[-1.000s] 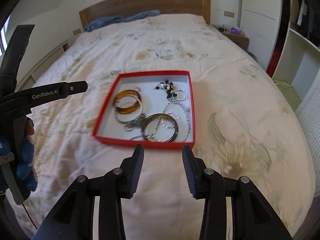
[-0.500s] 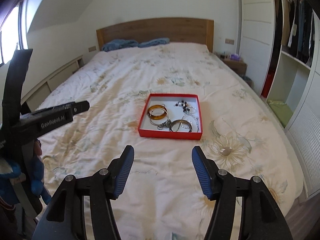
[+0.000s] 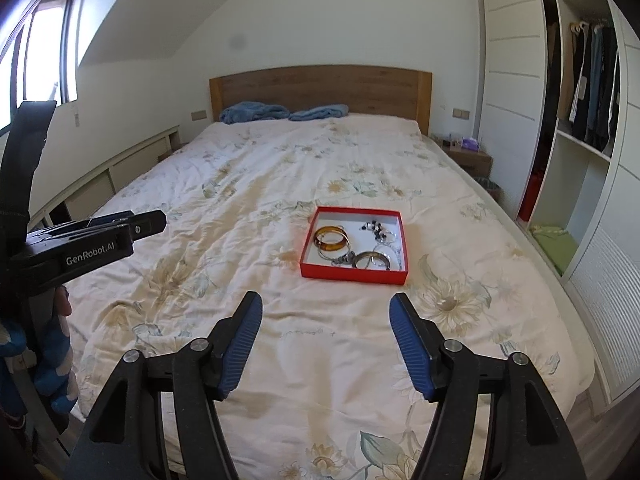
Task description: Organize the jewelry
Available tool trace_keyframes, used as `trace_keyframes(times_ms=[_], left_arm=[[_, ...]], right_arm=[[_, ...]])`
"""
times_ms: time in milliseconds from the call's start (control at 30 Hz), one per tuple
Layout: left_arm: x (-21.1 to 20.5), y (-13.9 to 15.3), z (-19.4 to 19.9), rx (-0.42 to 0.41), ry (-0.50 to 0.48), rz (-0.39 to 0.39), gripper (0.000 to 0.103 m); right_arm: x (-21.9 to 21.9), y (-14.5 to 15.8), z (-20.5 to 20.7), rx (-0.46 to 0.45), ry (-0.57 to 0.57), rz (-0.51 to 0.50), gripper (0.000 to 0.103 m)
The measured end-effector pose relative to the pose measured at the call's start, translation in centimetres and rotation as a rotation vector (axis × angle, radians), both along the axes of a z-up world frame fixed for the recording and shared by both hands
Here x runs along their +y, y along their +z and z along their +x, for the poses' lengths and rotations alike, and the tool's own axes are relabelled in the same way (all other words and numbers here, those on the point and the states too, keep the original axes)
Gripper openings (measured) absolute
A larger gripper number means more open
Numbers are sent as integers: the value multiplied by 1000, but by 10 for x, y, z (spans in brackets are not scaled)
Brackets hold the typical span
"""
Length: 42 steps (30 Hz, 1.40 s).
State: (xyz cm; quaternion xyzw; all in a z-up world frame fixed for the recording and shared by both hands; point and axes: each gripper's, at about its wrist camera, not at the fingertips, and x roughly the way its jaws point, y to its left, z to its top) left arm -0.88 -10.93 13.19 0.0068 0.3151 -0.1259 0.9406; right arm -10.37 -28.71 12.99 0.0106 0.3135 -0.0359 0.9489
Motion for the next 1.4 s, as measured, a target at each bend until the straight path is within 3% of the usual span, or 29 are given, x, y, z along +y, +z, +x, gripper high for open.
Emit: trace_keyframes(times_ms=[533,667,1400], left_arm=[[24,-5,-17,2,67,-10,46],[34,-9,-15,9,90,-26,46],[50,-37,7,58,143,-35,46]], right_arm=[[-1,7,-20,-73,-33,13,70],[-1,4,-17,-83,-42,19,75],[-7,-14,6,-57,-64,35,76]])
